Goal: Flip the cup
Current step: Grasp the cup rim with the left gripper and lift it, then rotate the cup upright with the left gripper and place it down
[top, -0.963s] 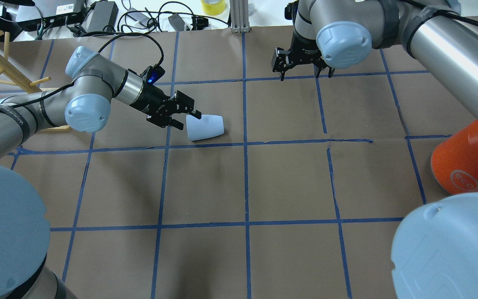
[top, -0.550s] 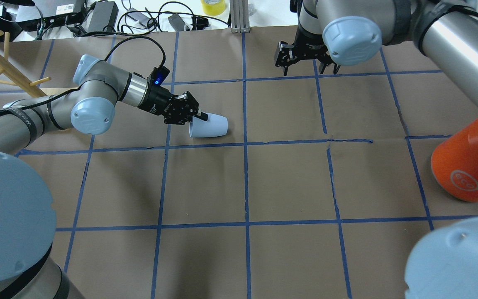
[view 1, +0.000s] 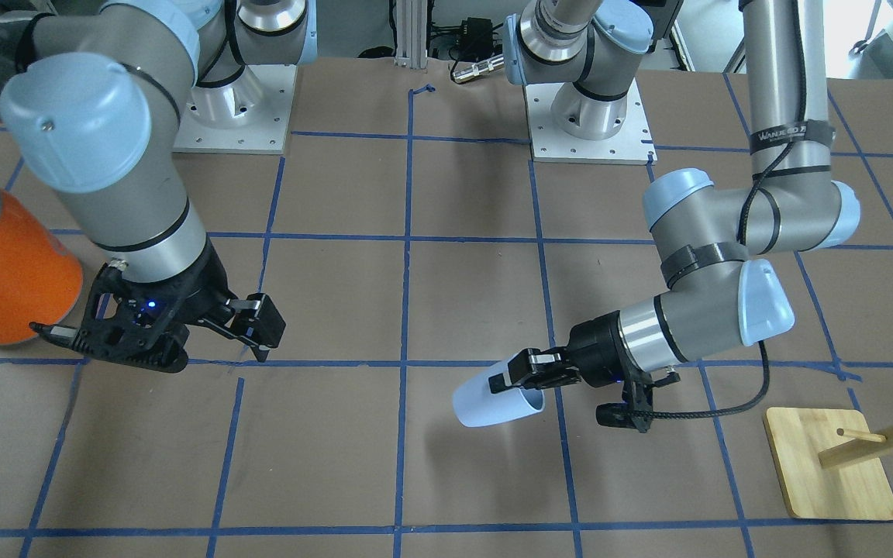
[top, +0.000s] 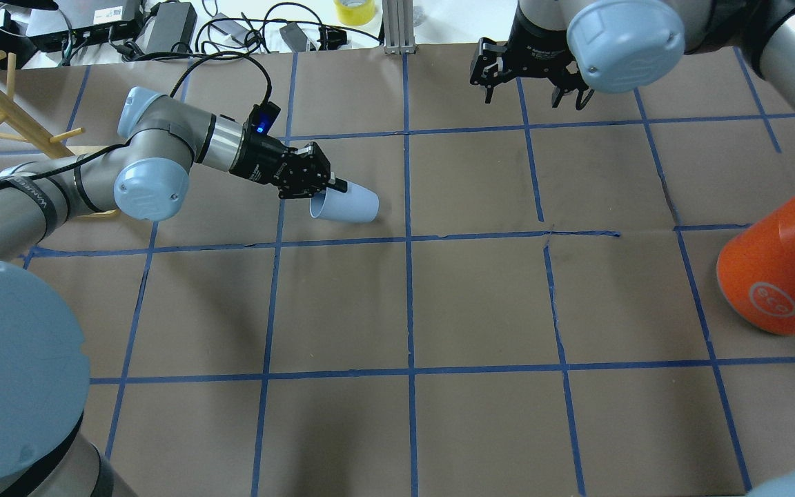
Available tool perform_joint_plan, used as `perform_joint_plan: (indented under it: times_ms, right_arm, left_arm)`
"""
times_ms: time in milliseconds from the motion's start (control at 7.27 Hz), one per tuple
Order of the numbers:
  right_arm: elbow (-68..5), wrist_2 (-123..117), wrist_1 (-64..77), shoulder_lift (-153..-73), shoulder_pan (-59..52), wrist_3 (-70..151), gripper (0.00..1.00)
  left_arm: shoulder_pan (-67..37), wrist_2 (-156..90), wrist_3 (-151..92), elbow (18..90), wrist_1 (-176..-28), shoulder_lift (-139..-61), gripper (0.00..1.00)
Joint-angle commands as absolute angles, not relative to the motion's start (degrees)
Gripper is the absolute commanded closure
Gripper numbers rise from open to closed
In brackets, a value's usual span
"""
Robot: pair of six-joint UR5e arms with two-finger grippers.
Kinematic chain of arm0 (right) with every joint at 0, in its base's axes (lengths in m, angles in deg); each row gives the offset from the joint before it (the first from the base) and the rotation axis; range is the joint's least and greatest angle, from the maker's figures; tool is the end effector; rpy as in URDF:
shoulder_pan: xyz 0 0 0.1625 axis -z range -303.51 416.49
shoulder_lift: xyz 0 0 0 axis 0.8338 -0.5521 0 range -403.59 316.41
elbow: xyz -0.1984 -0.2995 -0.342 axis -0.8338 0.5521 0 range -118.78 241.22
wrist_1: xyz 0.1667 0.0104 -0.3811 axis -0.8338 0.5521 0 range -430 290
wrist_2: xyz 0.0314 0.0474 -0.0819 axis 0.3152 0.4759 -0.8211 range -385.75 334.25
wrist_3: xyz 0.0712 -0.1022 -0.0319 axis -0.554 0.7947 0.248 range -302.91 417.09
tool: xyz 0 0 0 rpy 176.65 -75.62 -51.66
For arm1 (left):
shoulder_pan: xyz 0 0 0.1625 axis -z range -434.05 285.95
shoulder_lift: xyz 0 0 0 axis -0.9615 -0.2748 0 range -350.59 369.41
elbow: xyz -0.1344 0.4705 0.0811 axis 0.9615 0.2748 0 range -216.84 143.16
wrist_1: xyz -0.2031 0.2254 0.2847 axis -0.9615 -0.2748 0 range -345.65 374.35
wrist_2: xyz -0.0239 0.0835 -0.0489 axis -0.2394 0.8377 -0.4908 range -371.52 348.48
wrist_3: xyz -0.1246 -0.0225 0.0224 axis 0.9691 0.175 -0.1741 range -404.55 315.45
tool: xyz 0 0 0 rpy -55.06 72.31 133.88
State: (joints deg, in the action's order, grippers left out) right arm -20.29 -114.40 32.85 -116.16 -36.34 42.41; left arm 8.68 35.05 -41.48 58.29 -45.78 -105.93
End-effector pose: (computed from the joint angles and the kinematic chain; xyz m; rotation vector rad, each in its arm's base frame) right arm 0.1680 -0.6387 0.4532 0.3193 3.0899 -0.0994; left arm -0.1376 -0.6735 0.3164 0.2198 -2.3735 0.0222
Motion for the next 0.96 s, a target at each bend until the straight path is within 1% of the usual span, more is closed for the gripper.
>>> perform_joint_plan:
  times_ms: [0, 138, 275, 688, 826]
  right_arm:
    - [-20.17, -113.11, 23.8, -118.81, -33.08, 46.25, 0.0]
    - [-20.17, -113.11, 22.83, -119.43, -32.99, 46.36, 0.0]
    - [-20.34, -112.94, 19.16, -121.61, -33.07, 46.45, 0.0]
    - [-20.43, -110.92, 12.57, -131.36, -33.42, 46.63, 0.0]
    - [-20.52, -111.0, 11.05, -132.26, -33.51, 46.63, 0.0]
  left_arm:
    - [9.0, 55.11, -42.67, 49.86, -42.71, -106.94, 1.0]
    - [9.01, 63.28, -52.71, 47.65, -42.51, -108.17, 1.0]
    - [9.61, 73.1, -61.42, 47.8, -43.64, -108.53, 1.0]
    - [10.76, 82.51, -59.51, 48.06, -49.45, -110.99, 1.0]
    - [10.76, 82.52, -59.4, 48.15, -49.19, -111.26, 1.0]
